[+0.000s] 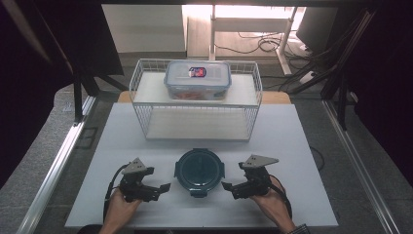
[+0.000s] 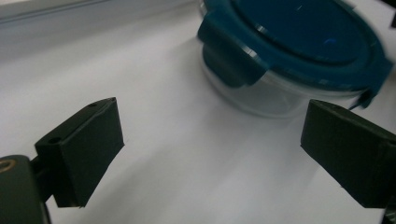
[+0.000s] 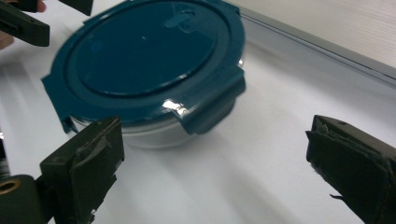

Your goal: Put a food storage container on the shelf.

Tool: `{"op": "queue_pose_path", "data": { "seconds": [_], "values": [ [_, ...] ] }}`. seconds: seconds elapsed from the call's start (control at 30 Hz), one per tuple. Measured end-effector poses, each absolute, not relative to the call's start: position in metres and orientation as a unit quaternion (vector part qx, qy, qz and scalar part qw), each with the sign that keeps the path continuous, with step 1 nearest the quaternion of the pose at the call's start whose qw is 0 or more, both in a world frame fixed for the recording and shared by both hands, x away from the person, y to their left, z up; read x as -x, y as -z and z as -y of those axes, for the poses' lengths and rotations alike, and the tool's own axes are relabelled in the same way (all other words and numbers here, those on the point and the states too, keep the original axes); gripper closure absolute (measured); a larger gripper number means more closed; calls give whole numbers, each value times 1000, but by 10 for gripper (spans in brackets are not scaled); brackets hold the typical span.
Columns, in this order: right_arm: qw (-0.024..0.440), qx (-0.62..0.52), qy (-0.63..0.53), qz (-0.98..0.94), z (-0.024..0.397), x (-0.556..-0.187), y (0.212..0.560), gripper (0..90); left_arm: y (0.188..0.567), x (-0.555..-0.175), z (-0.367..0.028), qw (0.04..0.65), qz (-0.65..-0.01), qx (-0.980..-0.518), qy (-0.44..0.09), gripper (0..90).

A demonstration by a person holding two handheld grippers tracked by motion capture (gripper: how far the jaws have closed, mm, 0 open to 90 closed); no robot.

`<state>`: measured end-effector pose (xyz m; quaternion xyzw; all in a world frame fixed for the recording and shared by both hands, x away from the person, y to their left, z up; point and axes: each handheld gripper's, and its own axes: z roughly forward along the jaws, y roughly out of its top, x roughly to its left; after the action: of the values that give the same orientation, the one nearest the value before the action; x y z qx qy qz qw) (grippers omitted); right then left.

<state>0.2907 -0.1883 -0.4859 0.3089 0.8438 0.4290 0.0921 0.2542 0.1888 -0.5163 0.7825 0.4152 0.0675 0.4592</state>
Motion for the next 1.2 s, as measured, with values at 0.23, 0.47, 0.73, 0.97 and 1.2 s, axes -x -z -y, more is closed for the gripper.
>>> {"op": "queue_pose_path", "data": {
  "seconds": [0.23, 0.47, 0.73, 0.97, 1.2],
  "values": [
    [67, -319, -418, -848, 174, -297, 484, 54, 506, -274, -174, 481, -396, -782, -25, 41],
    [43, -332, -403, -852, 160, -304, 485, 44, 506, -294, -156, 480, -380, -791, 15, 42],
    [-44, -363, -403, -839, 160, -323, 496, 76, 523, -318, -149, 469, -388, -786, 111, 70],
    [-111, -387, -406, -820, 164, -329, 501, 213, 523, -315, -157, 469, -391, -777, 151, 186],
    [-153, -409, -417, -797, 173, -330, 500, 367, 524, -306, -175, 482, -409, -755, 175, 359]
  ]
}}
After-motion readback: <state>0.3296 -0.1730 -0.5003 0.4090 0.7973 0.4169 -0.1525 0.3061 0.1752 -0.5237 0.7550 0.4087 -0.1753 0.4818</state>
